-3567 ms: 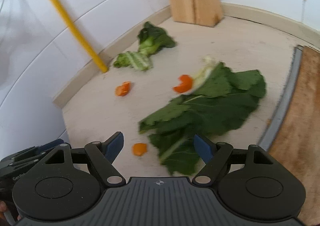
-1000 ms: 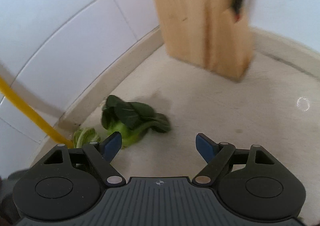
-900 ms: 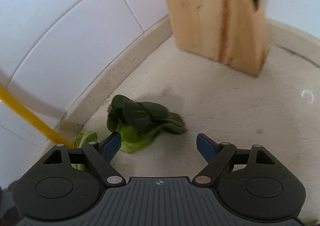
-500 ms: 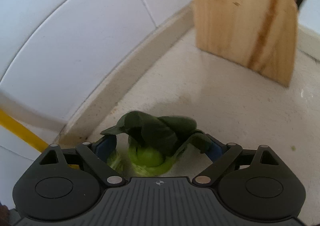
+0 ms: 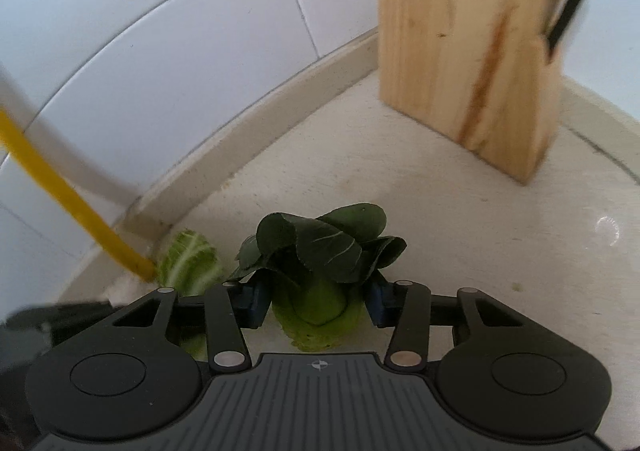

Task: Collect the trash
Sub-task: 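Grasp the cabbage leaf with the left tool while the right tool grasps the bok choy, then carry the cabbage leaf and bok choy down toward the bin with both tools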

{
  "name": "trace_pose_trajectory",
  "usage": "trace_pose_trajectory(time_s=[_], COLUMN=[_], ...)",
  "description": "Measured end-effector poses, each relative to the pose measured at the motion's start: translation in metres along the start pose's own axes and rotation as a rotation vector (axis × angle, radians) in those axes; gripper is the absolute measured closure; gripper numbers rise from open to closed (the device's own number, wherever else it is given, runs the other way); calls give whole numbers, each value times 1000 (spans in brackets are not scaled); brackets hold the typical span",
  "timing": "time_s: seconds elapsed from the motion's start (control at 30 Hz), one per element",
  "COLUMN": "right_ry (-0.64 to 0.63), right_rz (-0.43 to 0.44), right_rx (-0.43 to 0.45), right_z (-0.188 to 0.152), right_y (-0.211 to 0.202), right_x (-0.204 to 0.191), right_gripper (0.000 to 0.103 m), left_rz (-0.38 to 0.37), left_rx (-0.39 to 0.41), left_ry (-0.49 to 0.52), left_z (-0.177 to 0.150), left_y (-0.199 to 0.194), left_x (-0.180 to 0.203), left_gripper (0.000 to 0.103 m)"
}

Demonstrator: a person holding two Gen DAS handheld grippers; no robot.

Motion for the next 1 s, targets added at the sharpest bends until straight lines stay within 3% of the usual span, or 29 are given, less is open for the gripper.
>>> trace_pose_trajectory(time_s=[0.13, 0.27, 0.33, 0.37, 0.5, 0.6, 0.63, 0.67, 0.73, 1.0], right_ry=[-4, -3, -21, -29, -44, -46, -54, -63, -81, -31], right_rz=[-36, -46, -51, -53, -70, -101, -105, -112, -128, -23], right_rx=[-17, -20, -11, -9, 2, -11, -18, -22, -6, 44], right_z=[-7, -9, -10, -10, -7, -12, -15, -18, -22, -21], right_y=[0, 4, 2, 1, 6, 11, 13, 14, 12, -16], right_x=[13, 18, 18, 17, 13, 14, 14, 15, 15, 13], right_gripper=[45, 34, 20, 18, 17, 24, 35, 41, 48, 49], left_rz=[3, 38, 66, 73, 114, 142, 142, 131, 108, 86], left_rx=[-25, -12, -11, -9, 13, 31, 32, 26, 23, 90], left_ry=[-20, 1, 14, 24, 55, 76, 74, 63, 42, 53], left_z=[-1, 4, 6, 7, 8, 4, 4, 5, 6, 8], left_y=[10, 13, 16, 17, 20, 18, 17, 17, 14, -15], left_x=[-5, -2, -1, 0, 3, 3, 2, 1, 1, 17], left_gripper=[83, 52, 49, 48, 51, 73, 87, 93, 95, 96])
Point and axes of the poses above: each gripper's, at about its wrist camera, not at the fingertips, and y roughly the way its jaws point, x to its right, z to its top, the point moved 7 cm from there along y, roughly the way its jaws point, and after that the axes turned 12 degrees about -x, right-handed, at the moved point
